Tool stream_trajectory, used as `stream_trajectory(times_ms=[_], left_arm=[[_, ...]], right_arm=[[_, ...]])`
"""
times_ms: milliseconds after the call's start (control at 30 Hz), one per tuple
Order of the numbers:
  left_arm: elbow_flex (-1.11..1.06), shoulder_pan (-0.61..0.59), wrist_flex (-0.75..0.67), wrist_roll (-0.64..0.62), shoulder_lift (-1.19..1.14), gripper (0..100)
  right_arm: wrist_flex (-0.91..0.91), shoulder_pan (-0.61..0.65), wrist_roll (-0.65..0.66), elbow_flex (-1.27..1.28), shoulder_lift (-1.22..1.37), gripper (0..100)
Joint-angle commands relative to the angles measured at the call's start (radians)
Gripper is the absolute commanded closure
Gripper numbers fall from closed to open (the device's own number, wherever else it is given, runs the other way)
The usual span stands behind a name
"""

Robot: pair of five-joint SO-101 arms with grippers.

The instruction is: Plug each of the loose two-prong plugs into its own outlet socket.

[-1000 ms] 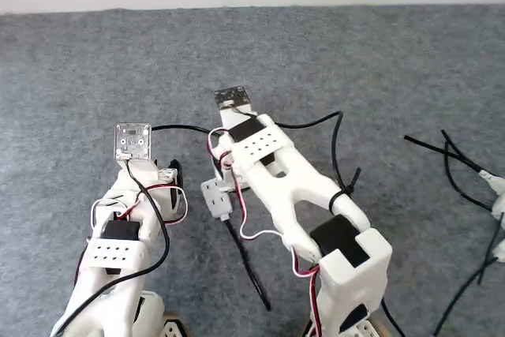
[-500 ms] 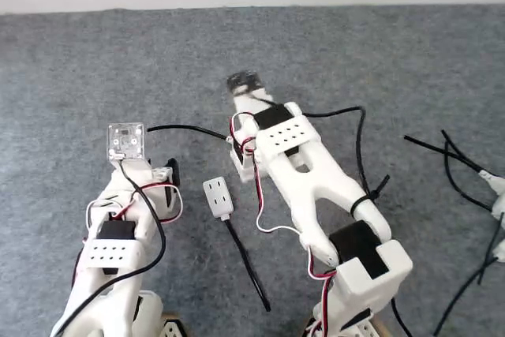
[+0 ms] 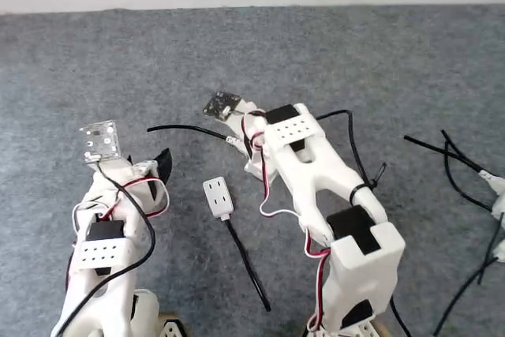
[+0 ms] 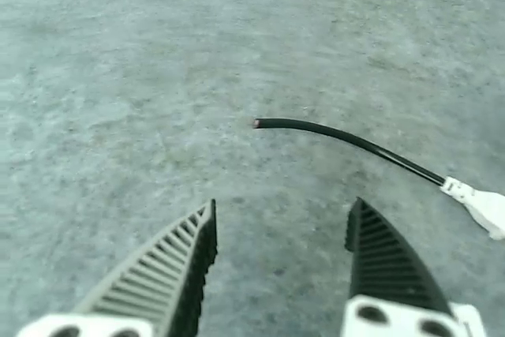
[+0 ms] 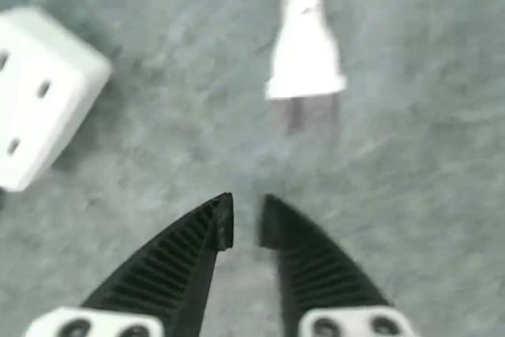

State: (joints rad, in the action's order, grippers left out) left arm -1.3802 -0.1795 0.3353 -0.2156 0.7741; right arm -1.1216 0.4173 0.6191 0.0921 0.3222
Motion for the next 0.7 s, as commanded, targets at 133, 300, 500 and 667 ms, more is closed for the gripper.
stream_trajectory(times_ms=[133, 300, 500, 667], left_arm=[[0.036, -0.008, -0.029, -0.008, 0.009, 75], [0.036, -0.008, -0.029, -0.008, 0.009, 75], [0.036, -0.008, -0.029, -0.008, 0.005, 75], [0.036, -0.008, -0.029, -0.008, 0.003, 75]], right_arm=[[0.024, -0.018, 0.075, -0.224, 0.128, 75.3], [0.016, -0.018, 0.089, -0.373, 0.234, 75.5], [0.010, 0.007, 0.155, -0.433, 0.269, 75.4], [-0.007, 0.044, 0.193, -0.443, 0.280, 75.4]])
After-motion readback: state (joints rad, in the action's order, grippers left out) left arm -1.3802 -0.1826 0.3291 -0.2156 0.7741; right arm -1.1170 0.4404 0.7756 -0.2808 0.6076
